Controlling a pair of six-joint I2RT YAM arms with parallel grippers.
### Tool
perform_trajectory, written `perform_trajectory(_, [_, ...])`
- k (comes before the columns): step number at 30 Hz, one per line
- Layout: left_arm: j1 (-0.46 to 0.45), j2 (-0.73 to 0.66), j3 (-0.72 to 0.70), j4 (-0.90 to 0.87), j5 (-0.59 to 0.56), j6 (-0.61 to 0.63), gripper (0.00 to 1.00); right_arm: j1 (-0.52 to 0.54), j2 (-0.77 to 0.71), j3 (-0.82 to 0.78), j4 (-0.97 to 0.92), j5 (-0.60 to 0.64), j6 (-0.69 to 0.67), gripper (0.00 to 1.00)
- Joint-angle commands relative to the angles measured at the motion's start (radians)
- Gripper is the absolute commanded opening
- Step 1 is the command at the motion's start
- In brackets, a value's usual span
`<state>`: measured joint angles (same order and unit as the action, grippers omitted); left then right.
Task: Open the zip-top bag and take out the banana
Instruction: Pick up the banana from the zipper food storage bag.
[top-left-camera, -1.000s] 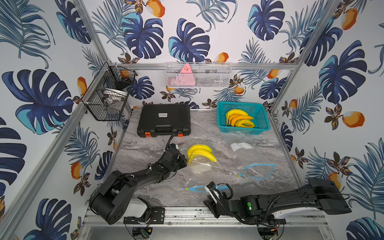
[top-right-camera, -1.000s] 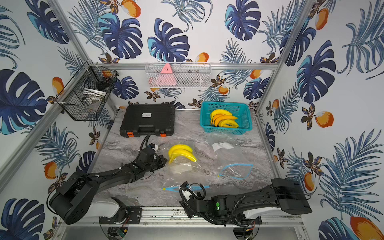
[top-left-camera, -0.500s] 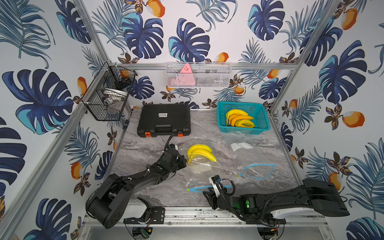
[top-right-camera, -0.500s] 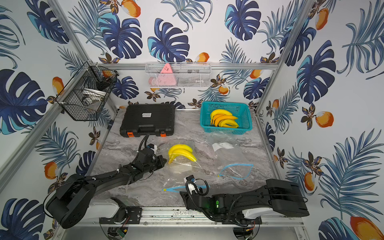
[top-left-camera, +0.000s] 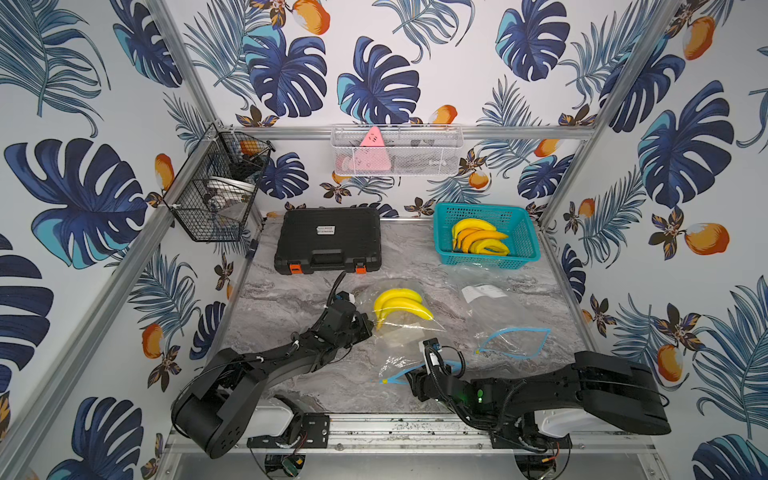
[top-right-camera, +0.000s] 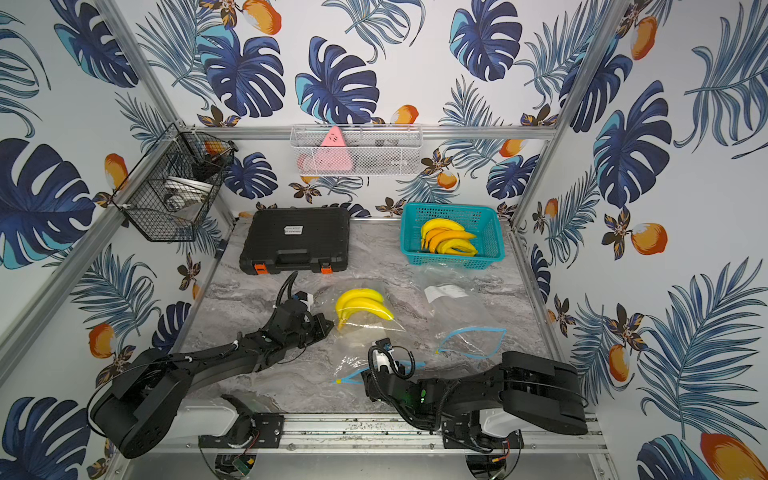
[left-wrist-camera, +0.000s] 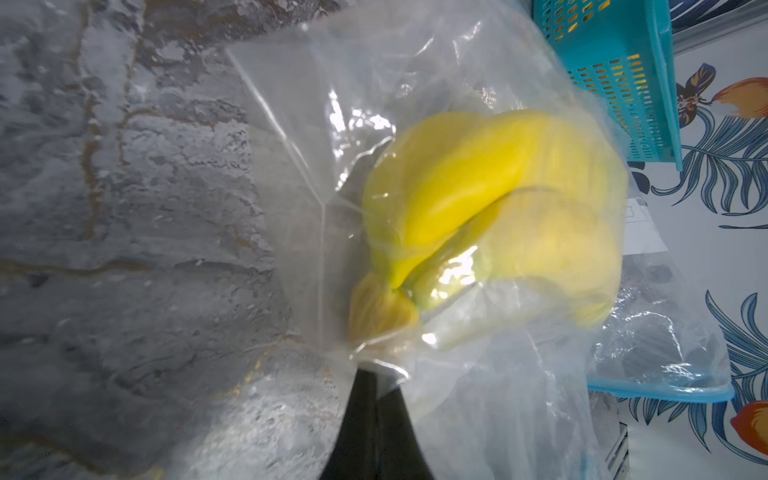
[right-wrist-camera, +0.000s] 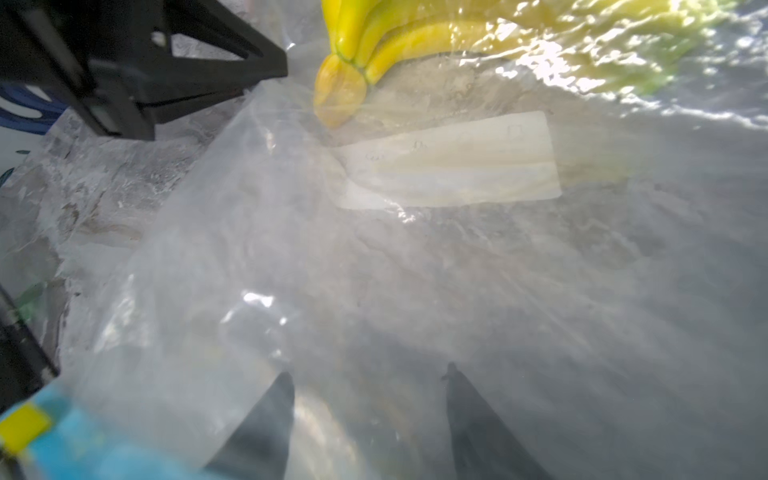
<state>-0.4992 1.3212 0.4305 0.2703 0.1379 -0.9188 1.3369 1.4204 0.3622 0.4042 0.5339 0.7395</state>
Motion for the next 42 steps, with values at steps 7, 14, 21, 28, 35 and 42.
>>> perform_trajectory(7, [-0.093,-0.016,-0.007,0.022,-0.021,-0.017,0.00,-0.082,0.088,0.063,0.236,-0.062,-0.124,0.65])
perform_trajectory(14, [-0.112,-0.068,-0.041,-0.041,-0.060,0.015,0.00,-0.117,0.003,0.046,0.172,-0.055,-0.151,0.66])
perform_trajectory(21, [-0.112,-0.109,-0.041,-0.078,-0.061,0.026,0.00,-0.145,-0.012,0.060,0.026,-0.079,-0.140,0.62])
perform_trajectory(28, [-0.112,-0.175,-0.011,-0.172,-0.073,0.081,0.06,-0.167,0.060,0.027,0.219,-0.118,-0.150,0.63])
perform_trajectory(35, [-0.130,-0.119,-0.038,-0.072,0.002,0.029,0.00,-0.183,0.203,0.047,0.451,-0.145,-0.163,0.67])
perform_trajectory(42, [-0.189,-0.074,-0.078,-0.005,-0.012,-0.022,0.00,-0.206,0.290,0.041,0.633,-0.228,-0.155,0.69])
